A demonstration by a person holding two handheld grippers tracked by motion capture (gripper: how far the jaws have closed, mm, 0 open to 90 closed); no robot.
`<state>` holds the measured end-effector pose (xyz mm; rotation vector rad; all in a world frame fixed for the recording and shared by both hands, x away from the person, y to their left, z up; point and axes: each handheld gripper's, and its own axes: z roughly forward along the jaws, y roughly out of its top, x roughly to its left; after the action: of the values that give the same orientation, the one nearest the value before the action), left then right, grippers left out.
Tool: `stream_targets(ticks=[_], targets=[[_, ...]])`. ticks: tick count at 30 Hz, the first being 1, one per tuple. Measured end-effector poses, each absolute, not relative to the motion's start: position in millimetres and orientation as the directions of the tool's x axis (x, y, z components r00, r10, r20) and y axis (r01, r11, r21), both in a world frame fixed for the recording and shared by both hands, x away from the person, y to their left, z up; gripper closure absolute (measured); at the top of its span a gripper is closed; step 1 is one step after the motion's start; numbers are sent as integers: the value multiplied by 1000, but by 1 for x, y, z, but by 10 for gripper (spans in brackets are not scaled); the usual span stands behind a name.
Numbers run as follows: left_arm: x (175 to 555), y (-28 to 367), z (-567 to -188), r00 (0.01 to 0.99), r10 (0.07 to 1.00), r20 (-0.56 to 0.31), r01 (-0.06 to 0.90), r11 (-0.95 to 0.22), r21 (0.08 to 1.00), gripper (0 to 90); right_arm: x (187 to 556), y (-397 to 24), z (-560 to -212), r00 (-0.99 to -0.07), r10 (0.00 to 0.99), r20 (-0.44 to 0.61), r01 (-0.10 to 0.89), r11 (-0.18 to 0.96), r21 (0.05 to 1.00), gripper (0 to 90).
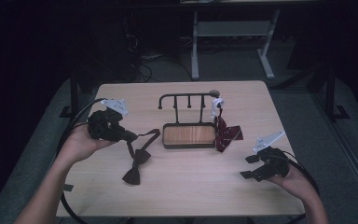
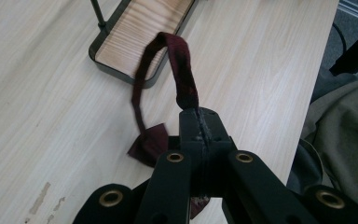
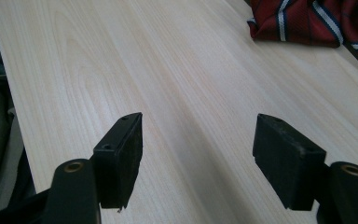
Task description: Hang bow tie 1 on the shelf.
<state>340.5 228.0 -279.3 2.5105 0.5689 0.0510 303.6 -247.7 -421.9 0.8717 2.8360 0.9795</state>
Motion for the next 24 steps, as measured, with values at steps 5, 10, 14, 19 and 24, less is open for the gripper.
stream_targets(ticks=[5,10,14,19,24], targets=[[343,224,-273,914,398,-83,379,-761,527,895,304,-248,-421,-844,512,160,501,645,577,327],[347,221,-270,919,381,-100,374,-764,525,895,303,-250,-421,-844,513,155,497,642,583,327],[349,221,-266,922,374,-104,369,-760,535,895,302,-251,-419,-843,516,151,497,643,583,327],[354,219,-261,923,369,-109,367,-761,536,895,301,-251,-419,-846,512,147,491,643,588,327],[360,216,-256,927,360,-106,357,-760,542,895,301,-252,-420,-846,513,148,493,645,583,327]])
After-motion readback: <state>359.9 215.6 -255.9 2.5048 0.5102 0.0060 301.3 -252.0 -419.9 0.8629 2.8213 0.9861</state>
